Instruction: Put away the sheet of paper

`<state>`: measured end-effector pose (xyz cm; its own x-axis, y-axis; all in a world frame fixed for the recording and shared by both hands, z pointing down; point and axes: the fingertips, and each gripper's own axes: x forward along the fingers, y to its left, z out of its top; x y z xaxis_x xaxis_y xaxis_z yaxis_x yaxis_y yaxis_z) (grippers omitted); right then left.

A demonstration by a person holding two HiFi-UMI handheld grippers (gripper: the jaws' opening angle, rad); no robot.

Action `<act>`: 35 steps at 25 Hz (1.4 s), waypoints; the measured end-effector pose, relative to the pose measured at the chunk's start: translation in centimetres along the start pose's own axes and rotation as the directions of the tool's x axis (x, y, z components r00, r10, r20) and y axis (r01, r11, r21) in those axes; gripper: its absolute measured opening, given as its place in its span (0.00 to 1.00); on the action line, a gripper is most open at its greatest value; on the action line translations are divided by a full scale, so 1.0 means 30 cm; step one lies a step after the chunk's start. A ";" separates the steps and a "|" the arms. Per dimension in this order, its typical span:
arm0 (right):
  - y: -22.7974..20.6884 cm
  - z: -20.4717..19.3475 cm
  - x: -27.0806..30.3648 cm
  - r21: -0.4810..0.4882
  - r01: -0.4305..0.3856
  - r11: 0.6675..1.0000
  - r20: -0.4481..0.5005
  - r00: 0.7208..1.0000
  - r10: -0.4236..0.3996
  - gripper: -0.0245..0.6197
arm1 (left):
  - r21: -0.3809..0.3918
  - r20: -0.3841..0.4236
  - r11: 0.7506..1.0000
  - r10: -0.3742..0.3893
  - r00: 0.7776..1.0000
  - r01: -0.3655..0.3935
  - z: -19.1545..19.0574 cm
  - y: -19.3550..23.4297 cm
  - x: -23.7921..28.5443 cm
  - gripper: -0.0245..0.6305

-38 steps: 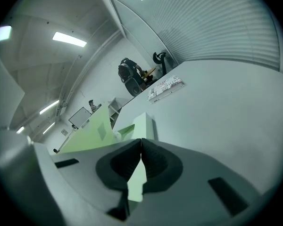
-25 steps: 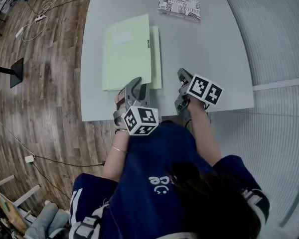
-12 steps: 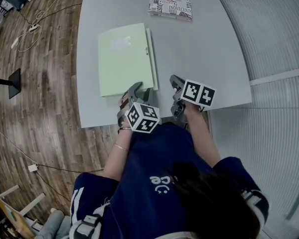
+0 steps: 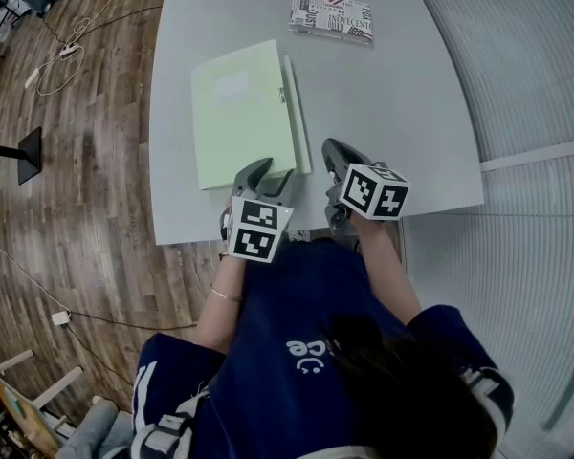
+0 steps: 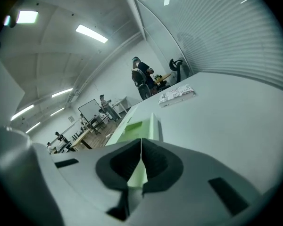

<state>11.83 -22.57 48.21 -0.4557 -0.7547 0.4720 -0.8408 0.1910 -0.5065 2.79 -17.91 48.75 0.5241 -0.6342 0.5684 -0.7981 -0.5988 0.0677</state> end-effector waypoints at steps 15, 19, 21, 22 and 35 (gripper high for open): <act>0.129 0.005 -0.019 -0.280 -0.060 0.958 0.042 0.996 0.075 0.15 | -0.251 0.197 0.968 0.062 0.978 -0.010 0.075 0.078 -0.167 0.28; 0.185 -0.022 -0.030 -0.373 -0.072 0.925 0.034 0.995 0.090 0.15 | -0.301 0.295 0.953 0.109 0.949 -0.016 0.069 0.130 -0.231 0.28; 0.214 -0.037 -0.031 -0.411 -0.073 0.909 0.033 0.995 0.095 0.15 | -0.325 0.320 0.945 0.139 0.937 -0.030 0.055 0.155 -0.255 0.28; 0.229 -0.047 -0.030 -0.427 -0.077 0.901 0.031 0.994 0.100 0.15 | -0.339 0.322 0.940 0.155 0.934 -0.039 0.043 0.169 -0.263 0.28; 0.332 -0.078 -0.040 -0.511 -0.118 0.851 0.043 0.986 0.163 0.05 | -0.337 0.328 0.929 0.266 0.906 -0.150 0.004 0.235 -0.319 0.04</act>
<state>3.33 -18.28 44.30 -0.5737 -0.7396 0.3519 -0.8110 0.5730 -0.1180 -7.82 -16.11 43.69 0.3605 -0.8946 0.2642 -0.9208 -0.2962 0.2537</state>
